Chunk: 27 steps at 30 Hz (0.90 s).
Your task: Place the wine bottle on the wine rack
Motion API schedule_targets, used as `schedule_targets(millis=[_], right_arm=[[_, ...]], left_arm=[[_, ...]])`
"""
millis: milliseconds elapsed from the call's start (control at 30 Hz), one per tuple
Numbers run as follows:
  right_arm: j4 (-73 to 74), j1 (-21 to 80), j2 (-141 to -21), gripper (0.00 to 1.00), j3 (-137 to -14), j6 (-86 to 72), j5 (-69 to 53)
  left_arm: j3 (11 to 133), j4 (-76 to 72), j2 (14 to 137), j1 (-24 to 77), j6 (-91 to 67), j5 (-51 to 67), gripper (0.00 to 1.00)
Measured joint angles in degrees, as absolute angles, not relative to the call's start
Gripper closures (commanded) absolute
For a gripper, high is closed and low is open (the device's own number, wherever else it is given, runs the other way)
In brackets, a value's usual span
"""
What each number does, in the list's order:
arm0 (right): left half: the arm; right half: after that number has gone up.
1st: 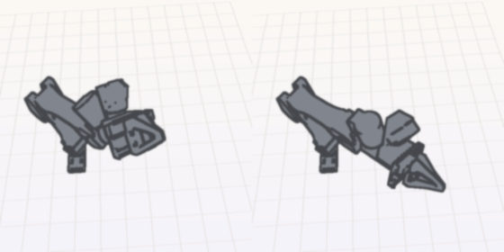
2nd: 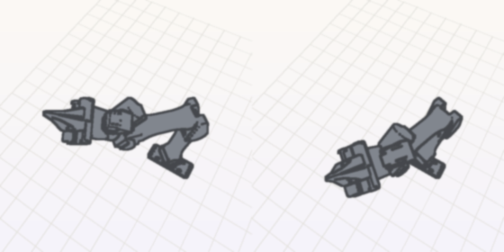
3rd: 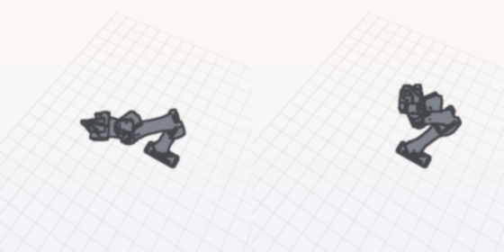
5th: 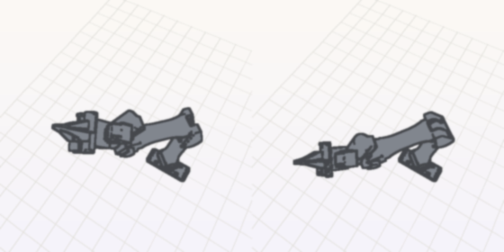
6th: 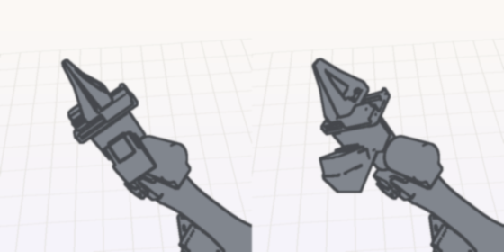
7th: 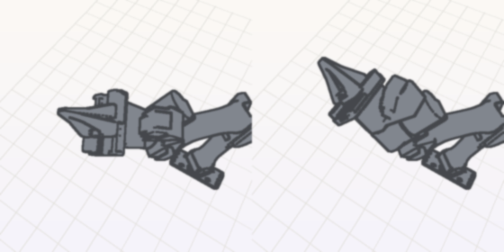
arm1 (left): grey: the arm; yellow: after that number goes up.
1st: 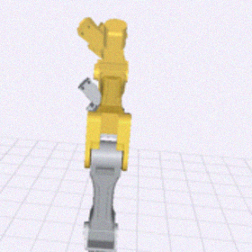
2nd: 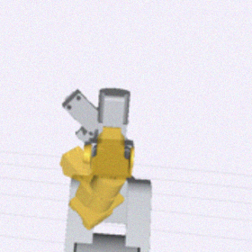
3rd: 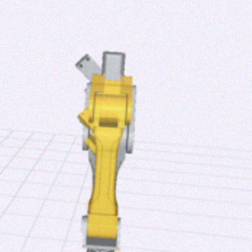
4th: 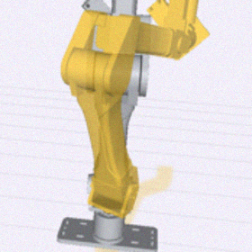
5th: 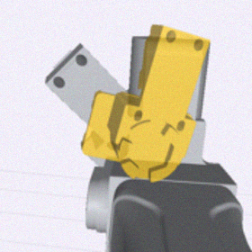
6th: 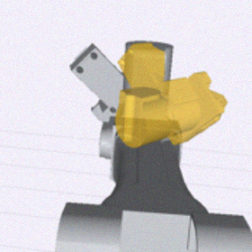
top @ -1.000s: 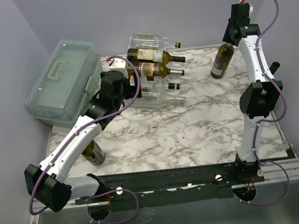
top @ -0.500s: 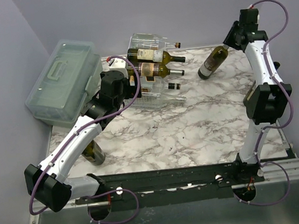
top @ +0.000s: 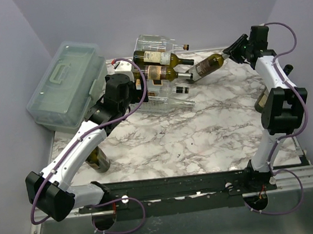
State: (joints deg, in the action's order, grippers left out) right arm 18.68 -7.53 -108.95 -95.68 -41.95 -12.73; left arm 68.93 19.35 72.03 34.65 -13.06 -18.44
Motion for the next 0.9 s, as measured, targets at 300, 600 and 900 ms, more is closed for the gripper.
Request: schedule_targets(millis=[300, 600, 900], right_arm=[[9.7, -11.4, -109.1, 0.99, -88.4, -48.7, -18.4], [1.1, -13.0, -114.5, 0.99, -87.0, -54.0, -25.2], [-2.8, -12.8, -117.6, 0.99, -87.0, -57.4, -27.5]], left_arm=[[68.9, 19.4, 72.0, 34.7, -13.4, -17.7, 0.01], [68.9, 19.4, 72.0, 35.0, -13.7, -17.2, 0.01], [68.9, 19.4, 72.3, 35.1, -13.7, -17.2, 0.01]])
